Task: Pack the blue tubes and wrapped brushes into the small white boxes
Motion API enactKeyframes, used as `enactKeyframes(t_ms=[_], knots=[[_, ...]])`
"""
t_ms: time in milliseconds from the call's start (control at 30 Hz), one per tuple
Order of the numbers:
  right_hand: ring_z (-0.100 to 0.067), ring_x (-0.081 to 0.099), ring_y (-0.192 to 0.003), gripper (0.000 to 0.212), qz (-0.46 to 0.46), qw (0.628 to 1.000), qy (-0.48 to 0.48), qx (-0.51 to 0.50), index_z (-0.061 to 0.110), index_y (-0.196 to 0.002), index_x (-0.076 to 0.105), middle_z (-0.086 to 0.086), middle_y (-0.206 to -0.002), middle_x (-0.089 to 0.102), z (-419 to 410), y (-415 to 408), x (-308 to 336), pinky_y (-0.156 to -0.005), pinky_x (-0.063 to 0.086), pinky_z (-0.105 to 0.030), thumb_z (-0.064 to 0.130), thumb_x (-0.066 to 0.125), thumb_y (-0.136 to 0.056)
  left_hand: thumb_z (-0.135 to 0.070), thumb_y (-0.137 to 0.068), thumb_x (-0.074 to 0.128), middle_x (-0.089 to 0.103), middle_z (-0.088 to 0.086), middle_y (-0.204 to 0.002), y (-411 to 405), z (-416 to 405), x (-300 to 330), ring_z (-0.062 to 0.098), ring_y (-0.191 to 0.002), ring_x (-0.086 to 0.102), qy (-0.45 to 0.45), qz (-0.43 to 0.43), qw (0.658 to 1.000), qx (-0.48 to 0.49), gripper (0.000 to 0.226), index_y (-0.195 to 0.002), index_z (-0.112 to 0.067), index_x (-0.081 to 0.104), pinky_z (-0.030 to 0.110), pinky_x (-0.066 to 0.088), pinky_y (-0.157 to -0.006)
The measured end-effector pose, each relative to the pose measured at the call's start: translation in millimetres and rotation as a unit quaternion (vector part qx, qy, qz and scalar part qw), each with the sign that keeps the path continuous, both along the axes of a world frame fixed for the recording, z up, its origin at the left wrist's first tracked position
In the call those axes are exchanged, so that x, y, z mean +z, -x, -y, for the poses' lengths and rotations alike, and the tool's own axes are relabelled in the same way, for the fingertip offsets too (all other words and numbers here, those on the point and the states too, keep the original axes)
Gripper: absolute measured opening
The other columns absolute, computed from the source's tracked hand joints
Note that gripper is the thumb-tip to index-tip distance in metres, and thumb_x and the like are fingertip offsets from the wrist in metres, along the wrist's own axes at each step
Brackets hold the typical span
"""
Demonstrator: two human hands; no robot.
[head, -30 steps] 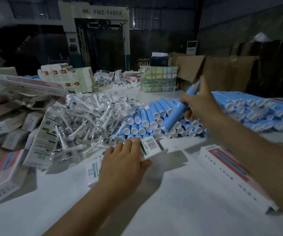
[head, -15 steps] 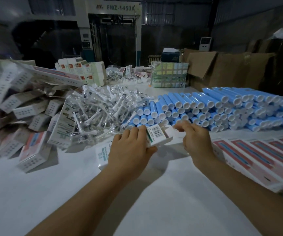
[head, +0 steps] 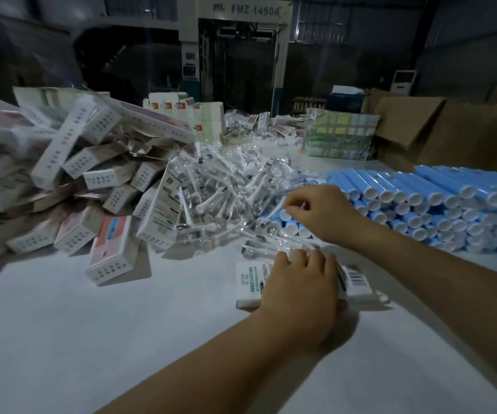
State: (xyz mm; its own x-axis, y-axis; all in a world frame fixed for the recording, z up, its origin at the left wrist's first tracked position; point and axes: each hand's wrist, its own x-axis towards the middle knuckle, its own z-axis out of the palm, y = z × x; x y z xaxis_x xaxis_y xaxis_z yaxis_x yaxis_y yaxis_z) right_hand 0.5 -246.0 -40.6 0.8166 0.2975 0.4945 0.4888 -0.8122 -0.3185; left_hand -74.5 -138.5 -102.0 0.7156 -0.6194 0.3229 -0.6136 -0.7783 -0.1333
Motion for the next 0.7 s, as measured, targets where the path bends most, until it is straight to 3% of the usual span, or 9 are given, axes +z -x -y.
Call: enactKeyframes(t_ms=[67,133,233,300,400,467,533,633,700], knots=[[-0.021,0.057,-0.086,0.019,-0.008,0.986,0.166,0.015,0.004,-0.1,0.068,-0.008,-0.098,0.064,-14.8,-25.1,-1.9,-0.076,0.045,-0.033,0.006,0.051,-0.091,-0.048,-0.097,0.039,0.039,0.017,-0.141,-1.6,-0.6,-0.4,0.036,-0.122,0.038,0.009,-0.003,1.0,-0.009,0.063,-0.143,-0.006,0.026,0.047,0.031,-0.097],[-0.025,0.056,-0.102,0.027,-0.022,0.95,0.31,0.004,0.011,-0.116,0.061,-0.006,-0.117,0.057,-26.2,-45.2,-7.1,-0.083,0.047,-0.037,0.007,0.049,-0.092,-0.047,-0.095,0.043,0.04,0.017,-0.141,-3.8,-0.4,-0.4,0.036,-0.124,0.038,0.019,-0.015,1.0,-0.012,0.062,-0.141,-0.007,0.029,0.049,0.031,-0.098],[-0.025,0.058,-0.092,0.018,-0.035,0.89,0.455,-0.014,0.015,-0.102,0.052,-0.004,-0.097,0.054,-39.9,-60.0,-15.3,-0.07,0.048,-0.034,0.003,0.048,-0.091,-0.046,-0.094,0.047,0.04,0.018,-0.14,-6.3,0.0,-1.3,0.036,-0.126,0.037,0.032,-0.023,0.999,-0.012,0.063,-0.14,-0.005,0.032,0.05,0.031,-0.098],[-0.022,0.054,-0.081,0.019,-0.029,0.873,0.487,-0.013,0.014,-0.105,0.05,-0.004,-0.087,0.05,-43.3,-64.0,-17.9,-0.065,0.046,-0.034,0.002,0.047,-0.091,-0.046,-0.093,0.048,0.042,0.019,-0.138,-8.0,0.0,-2.5,0.037,-0.125,0.037,0.035,-0.02,0.999,-0.01,0.063,-0.138,-0.005,0.033,0.049,0.031,-0.096],[-0.02,0.051,-0.079,0.028,0.013,0.86,0.509,0.015,0.014,-0.119,0.047,-0.006,-0.094,0.057,-39.4,-66.3,-18.4,-0.059,0.037,-0.03,0.006,0.046,-0.093,-0.046,-0.093,0.048,0.043,0.018,-0.137,-10.7,-0.1,-3.9,0.036,-0.122,0.039,0.04,-0.02,0.999,-0.013,0.061,-0.137,-0.005,0.036,0.048,0.032,-0.095],[-0.022,0.052,-0.075,0.043,0.016,0.877,0.48,0.019,0.019,-0.135,0.04,-0.006,-0.094,0.059,-34.7,-61.4,-13.3,-0.055,0.032,-0.027,0.01,0.044,-0.094,-0.046,-0.093,0.047,0.044,0.017,-0.137,-11.9,-1.5,-5.1,0.036,-0.122,0.04,0.041,-0.02,0.999,-0.018,0.06,-0.137,-0.006,0.037,0.049,0.032,-0.095],[-0.022,0.049,-0.068,0.048,0.001,0.926,0.376,0.003,0.024,-0.14,0.038,-0.005,-0.086,0.057,-25.5,-49.1,-1.8,-0.053,0.032,-0.028,0.01,0.042,-0.095,-0.047,-0.094,0.046,0.045,0.017,-0.136,-12.8,-3.6,-6.3,0.036,-0.119,0.042,0.042,-0.019,0.999,-0.017,0.06,-0.137,-0.007,0.036,0.048,0.033,-0.094],[-0.023,0.053,-0.069,0.036,0.045,0.99,0.134,-0.017,0.019,-0.131,0.053,-0.01,-0.089,0.065,0.6,-21.1,14.5,-0.06,0.041,-0.032,0.013,0.049,-0.095,-0.05,-0.093,0.043,0.045,0.013,-0.135,-15.7,-6.5,-6.5,0.033,-0.118,0.042,0.041,-0.009,0.999,-0.007,0.062,-0.139,-0.01,0.031,0.046,0.033,-0.093],[-0.012,0.055,-0.062,0.025,0.093,0.992,-0.069,-0.052,0.015,-0.116,0.062,0.0,-0.076,0.063,24.5,3.9,20.2,-0.06,0.046,-0.029,0.011,0.059,-0.091,-0.055,-0.091,0.041,0.044,0.008,-0.134,-19.5,-8.4,-4.9,0.029,-0.119,0.042,0.056,-0.005,0.998,0.004,0.065,-0.14,-0.015,0.028,0.043,0.032,-0.093]])
